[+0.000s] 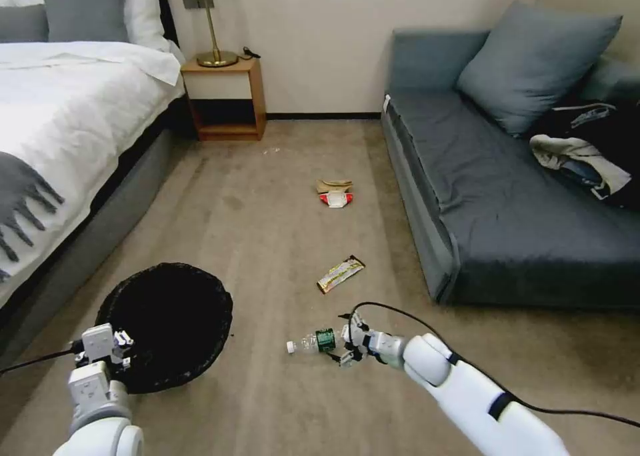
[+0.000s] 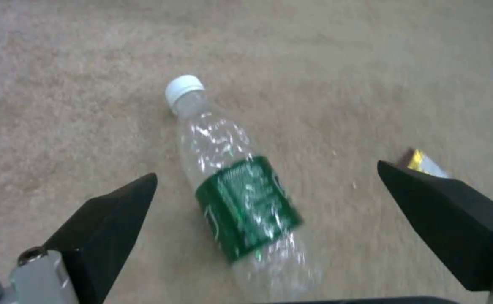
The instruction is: Pick up the trash bin, then pick up the garbage on the floor and place it into the trash bin.
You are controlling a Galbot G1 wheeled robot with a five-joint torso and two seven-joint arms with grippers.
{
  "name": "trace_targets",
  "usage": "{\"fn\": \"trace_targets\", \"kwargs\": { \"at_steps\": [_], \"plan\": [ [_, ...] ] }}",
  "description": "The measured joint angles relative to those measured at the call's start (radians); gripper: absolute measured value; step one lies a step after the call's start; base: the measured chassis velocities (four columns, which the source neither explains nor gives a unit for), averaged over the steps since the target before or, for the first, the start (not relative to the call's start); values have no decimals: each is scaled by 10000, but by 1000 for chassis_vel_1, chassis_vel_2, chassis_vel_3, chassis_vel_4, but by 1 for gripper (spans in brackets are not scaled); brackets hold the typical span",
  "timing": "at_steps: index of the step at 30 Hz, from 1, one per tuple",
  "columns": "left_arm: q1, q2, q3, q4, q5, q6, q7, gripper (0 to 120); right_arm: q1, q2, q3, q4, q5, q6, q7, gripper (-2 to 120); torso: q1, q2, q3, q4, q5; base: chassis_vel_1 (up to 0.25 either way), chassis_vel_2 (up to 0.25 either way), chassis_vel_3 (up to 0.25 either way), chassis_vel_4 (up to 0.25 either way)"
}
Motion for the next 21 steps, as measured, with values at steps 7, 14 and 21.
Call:
{"fn": "trace_targets", "kwargs": {
  "at_steps": [7, 14, 21],
  "plan": [
    [-110, -36, 32, 120, 32, 21, 0, 5, 449, 781, 240, -1168, -1751, 656, -359, 100, 0, 0, 0, 1, 1, 0, 0, 0, 0],
    [-126, -23, 34, 203, 39, 32, 0, 4, 802, 1420, 768, -2627, -3110, 1258, -539, 82, 0, 0, 0, 1, 2, 0, 0, 0, 0],
    [-85, -17, 27, 243, 17, 26, -4, 4, 696, 1613, 1120, -3087, -3645, 1480, -548, 57, -1, 0, -1, 0, 2, 0, 0, 0, 0]
  ]
}}
